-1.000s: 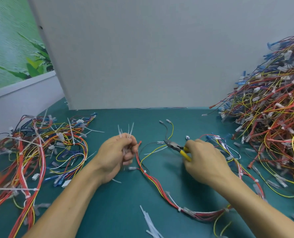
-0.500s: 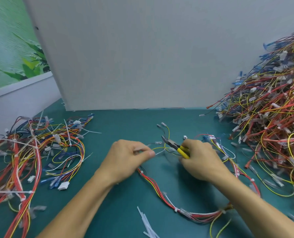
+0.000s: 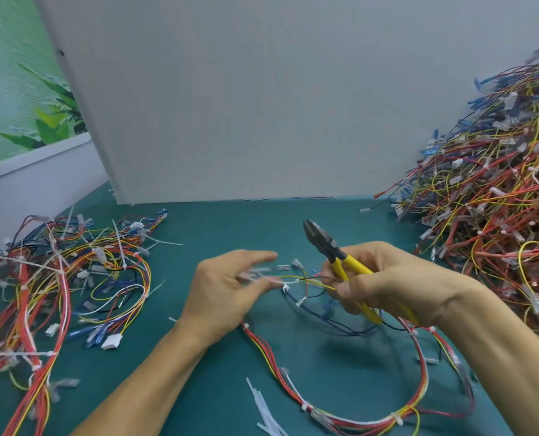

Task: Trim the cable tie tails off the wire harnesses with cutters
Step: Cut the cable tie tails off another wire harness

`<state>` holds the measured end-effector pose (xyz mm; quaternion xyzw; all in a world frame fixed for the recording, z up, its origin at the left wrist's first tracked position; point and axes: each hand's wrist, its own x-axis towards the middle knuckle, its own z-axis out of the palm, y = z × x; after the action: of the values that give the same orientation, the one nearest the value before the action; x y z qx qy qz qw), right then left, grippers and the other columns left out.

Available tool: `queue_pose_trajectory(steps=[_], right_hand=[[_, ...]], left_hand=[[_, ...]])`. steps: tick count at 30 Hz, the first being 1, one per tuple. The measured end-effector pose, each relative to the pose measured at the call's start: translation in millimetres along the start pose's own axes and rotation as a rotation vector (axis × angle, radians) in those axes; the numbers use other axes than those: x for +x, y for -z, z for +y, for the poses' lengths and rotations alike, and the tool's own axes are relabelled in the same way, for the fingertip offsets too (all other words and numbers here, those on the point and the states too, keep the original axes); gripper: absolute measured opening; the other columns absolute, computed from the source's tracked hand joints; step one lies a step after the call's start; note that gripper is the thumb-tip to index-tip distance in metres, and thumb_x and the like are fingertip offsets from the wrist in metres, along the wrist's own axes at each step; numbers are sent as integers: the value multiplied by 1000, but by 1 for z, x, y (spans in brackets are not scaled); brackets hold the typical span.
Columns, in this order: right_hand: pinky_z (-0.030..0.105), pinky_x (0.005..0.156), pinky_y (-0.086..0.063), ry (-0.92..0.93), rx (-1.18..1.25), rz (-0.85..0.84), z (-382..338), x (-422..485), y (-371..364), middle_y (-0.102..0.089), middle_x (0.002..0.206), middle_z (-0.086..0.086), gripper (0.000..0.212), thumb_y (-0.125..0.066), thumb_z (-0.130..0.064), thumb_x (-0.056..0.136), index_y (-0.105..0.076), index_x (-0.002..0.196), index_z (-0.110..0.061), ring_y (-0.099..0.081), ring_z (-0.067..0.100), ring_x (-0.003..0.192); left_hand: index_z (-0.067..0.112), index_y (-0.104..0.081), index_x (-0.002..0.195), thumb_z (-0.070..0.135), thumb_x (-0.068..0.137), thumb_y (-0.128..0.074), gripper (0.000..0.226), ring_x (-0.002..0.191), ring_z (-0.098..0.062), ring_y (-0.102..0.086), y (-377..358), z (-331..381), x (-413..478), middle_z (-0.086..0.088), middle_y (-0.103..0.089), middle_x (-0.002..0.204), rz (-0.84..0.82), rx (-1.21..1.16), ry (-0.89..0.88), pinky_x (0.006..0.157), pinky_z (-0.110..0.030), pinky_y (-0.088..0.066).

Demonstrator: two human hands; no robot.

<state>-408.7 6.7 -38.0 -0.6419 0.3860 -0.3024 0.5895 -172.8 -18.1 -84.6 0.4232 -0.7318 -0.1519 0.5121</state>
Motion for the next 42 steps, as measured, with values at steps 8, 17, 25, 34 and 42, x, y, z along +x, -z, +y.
queue_pose_trajectory(steps=[8,17,25,34,42], right_hand=[[26,56,-38,48,276,-66,13,7,4,-56,72,3,20,-68,-5,69,-61,88,-5,-45,17,58],[26,56,-39,-122,-462,-2,6,6,-4,-58,67,-6,9,-66,-15,75,-65,81,-22,-47,14,60],[23,59,-42,-291,-973,-51,10,7,-7,-57,62,-10,15,-62,-20,75,-58,68,-33,-48,5,56],[30,56,-38,-216,-1143,67,1,6,-7,-51,64,-1,10,-63,-22,70,-63,80,-25,-41,12,56],[34,52,-35,-151,-1272,51,-3,7,-17,-43,59,6,7,-57,-20,69,-53,72,-14,-37,23,59]], left_hand=[[17,-71,108,20,48,-90,63,53,-10,-30,0,2,1,4,-32,57,-250,-438,383,51,-12,-30],[6,-66,68,33,84,-60,32,63,1,-52,2,2,-2,9,-62,69,-420,-339,214,64,-12,-40],[24,-68,75,45,91,-54,30,47,-7,-32,5,-10,-6,11,-41,51,-672,-335,432,46,-16,-35],[28,-49,67,46,89,-43,29,46,-7,-29,3,-12,-6,-4,-48,68,-721,-336,411,43,-16,-30],[28,-46,68,51,94,-40,35,48,-8,-28,4,-12,-6,5,-50,65,-745,-325,354,44,-19,-24]])
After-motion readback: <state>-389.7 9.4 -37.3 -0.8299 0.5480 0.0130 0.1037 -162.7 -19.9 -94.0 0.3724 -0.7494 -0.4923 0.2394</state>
